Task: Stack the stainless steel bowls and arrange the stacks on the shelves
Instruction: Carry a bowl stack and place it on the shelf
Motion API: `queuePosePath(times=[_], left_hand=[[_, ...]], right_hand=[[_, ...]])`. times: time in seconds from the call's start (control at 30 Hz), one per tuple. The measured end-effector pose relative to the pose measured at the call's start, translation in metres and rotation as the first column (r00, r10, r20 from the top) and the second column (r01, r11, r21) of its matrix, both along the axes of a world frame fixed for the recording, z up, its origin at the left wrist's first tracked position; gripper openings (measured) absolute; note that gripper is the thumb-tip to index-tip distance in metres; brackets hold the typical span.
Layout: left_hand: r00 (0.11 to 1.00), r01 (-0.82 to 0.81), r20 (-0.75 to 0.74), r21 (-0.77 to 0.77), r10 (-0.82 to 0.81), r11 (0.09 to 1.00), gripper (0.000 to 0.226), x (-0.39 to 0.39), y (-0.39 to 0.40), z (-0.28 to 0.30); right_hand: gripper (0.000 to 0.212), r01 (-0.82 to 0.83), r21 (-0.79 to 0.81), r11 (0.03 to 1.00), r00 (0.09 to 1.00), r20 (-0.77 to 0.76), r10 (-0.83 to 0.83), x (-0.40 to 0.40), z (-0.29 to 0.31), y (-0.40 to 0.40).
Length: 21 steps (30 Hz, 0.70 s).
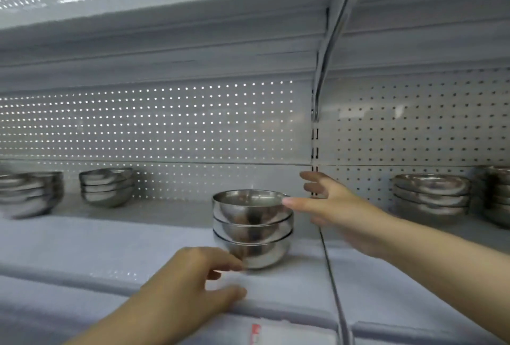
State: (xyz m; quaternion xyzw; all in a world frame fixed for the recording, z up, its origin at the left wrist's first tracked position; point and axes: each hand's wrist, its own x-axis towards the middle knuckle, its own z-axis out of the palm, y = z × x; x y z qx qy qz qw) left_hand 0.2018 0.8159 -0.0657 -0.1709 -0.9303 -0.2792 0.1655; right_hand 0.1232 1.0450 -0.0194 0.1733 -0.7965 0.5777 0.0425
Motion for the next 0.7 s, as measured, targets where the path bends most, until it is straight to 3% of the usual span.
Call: queuePosePath(times=[0.1, 0.17, 0.27, 0.47, 0.7], left_hand=[[0.996, -0.087, -0.025, -0.019, 0.087, 0.996, 0.040, -0.026, -0.030, 0.000], [0.997, -0.066, 0.048, -0.052, 0.068, 0.996, 0.059, -0.046, -0.035, 0.000], [0.980, 0.084, 0.175, 0.039, -0.090, 0.996, 0.044, -0.067, -0.027, 0.004], [0.965, 0.176, 0.177, 0.111, -0.194, 0.978, 0.038, -0.092, -0.006, 0.007], [0.946, 0.284, 0.106, 0.179, -0.305, 0.942, 0.036, -0.144, 0.077, 0.039]], right_hand=[[0.102, -0.008, -0.115, 0.993, 0.990, 0.137, 0.024, 0.000, -0.005, -0.018], [0.101, -0.003, -0.183, 0.983, 0.977, 0.207, 0.042, 0.000, -0.008, -0.024], [0.104, -0.034, -0.213, 0.976, 0.969, 0.234, 0.085, 0.005, -0.010, -0.022], [0.116, -0.005, -0.093, 0.996, 0.986, 0.168, 0.020, 0.012, -0.006, -0.004], [0.085, 0.104, -0.095, 0.990, 0.994, 0.027, -0.102, -0.007, 0.026, 0.073]])
